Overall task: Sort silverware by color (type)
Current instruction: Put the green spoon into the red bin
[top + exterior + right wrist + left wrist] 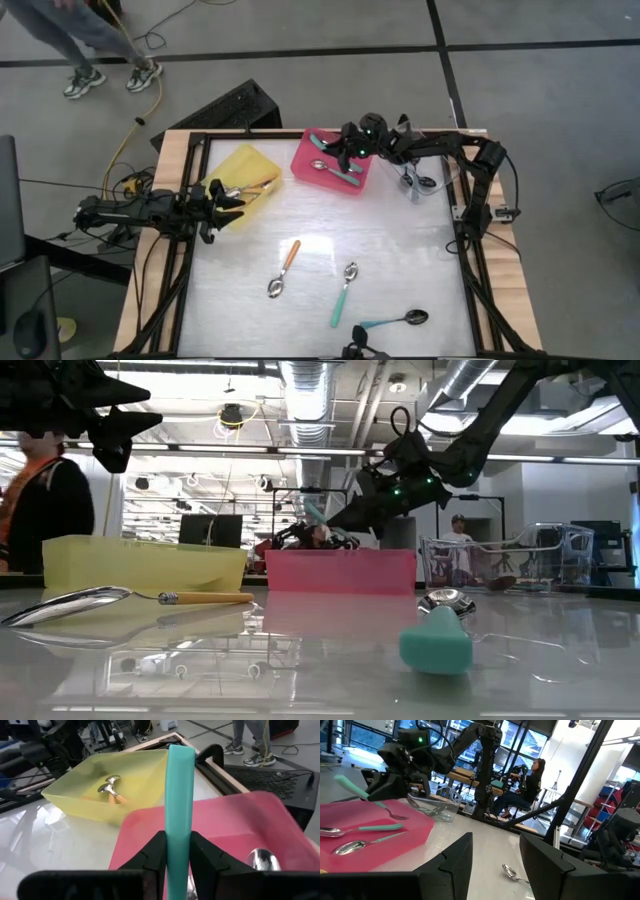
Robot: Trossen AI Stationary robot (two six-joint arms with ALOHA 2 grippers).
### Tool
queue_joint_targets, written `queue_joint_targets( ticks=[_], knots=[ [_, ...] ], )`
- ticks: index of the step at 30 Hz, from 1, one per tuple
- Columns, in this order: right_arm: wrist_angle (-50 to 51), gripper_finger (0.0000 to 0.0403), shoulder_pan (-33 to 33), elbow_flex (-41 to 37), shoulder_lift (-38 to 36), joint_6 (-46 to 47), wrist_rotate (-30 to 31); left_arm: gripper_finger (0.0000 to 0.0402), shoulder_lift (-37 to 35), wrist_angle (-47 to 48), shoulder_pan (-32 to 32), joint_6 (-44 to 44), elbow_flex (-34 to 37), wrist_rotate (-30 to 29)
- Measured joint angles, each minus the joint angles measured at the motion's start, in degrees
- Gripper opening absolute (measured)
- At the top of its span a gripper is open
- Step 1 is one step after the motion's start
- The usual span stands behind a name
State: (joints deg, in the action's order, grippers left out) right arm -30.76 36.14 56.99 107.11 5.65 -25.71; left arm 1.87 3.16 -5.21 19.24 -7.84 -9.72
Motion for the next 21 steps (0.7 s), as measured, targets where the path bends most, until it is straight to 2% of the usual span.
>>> queue_joint_targets(
  ticks=[15, 21],
  knots=[
    [-2.9, 0.0092, 0.8, -1.1, 0.1, 0.1, 0.0, 0.0148, 0.0, 0.0, 0.0, 0.1, 0.0, -1.1],
    [-10.1, 0.0092, 0.6, -0.7, 5.8, 3.2, -2.0, 0.0148, 0.0, 0.0, 0.0, 0.1, 0.0, -1.5]
  ],
)
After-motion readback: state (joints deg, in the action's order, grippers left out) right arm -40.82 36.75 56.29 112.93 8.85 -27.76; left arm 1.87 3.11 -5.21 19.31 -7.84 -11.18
